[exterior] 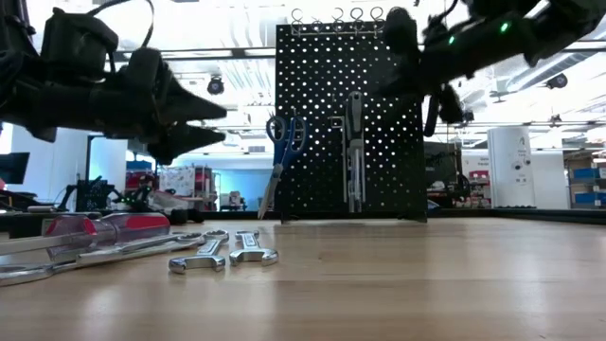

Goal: Hang tools onto peg board
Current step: Hang the blue screwdriver on the pegboard

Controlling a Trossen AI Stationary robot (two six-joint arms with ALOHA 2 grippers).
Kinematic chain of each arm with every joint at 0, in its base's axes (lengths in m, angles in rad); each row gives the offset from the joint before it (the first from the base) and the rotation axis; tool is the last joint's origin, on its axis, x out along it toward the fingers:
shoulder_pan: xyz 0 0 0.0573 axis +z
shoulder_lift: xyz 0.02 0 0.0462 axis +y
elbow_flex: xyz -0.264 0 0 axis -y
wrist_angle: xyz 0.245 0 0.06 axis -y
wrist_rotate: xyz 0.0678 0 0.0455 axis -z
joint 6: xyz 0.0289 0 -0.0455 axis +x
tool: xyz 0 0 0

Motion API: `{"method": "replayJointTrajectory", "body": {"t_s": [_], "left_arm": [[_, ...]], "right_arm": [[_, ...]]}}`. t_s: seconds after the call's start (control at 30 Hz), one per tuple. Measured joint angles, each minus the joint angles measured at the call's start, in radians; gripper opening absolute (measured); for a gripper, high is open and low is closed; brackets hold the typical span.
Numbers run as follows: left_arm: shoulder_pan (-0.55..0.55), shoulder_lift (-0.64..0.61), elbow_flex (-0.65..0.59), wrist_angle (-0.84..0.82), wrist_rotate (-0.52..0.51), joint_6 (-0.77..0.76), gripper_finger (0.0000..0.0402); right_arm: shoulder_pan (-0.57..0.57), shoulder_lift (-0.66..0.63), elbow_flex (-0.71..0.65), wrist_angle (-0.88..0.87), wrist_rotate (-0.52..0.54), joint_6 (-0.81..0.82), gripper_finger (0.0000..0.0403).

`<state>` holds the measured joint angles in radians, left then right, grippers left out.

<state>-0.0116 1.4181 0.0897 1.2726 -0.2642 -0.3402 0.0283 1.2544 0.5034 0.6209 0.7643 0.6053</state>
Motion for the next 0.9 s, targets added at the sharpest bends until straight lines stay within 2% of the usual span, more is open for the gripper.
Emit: {"method": "replayJointTrajectory", "body": {"t_s": [0.13, 0.3, 0.47, 0.73, 0.9], "left_arm": [[0.000, 0.000, -0.040, -0.021, 0.006, -0.069, 0.0278], [-0.003, -0.001, -0.081, -0.047, 0.063, -0.159, 0.0275], [-0.056, -0.004, -0.051, -0.213, 0.092, -0.263, 0.0261], [-0.159, -0.014, 0.082, -0.617, 0.153, -0.529, 0.0233], [-0.198, -0.023, 0.270, -1.055, 0.148, -0.619, 0.0230]], "right_arm": [[0.064, -0.074, 0.000, 0.000, 0.024, -0.130, 0.0000], [0.128, -0.173, 0.000, -0.052, 0.017, -0.206, 0.0002], [0.178, -0.241, -0.002, -0.160, 0.013, -0.207, 0.0002], [0.194, -0.251, -0.005, -0.345, 0.010, -0.096, 0.0002], [0.194, -0.231, -0.008, -0.391, 0.010, -0.090, 0.0002]]}}
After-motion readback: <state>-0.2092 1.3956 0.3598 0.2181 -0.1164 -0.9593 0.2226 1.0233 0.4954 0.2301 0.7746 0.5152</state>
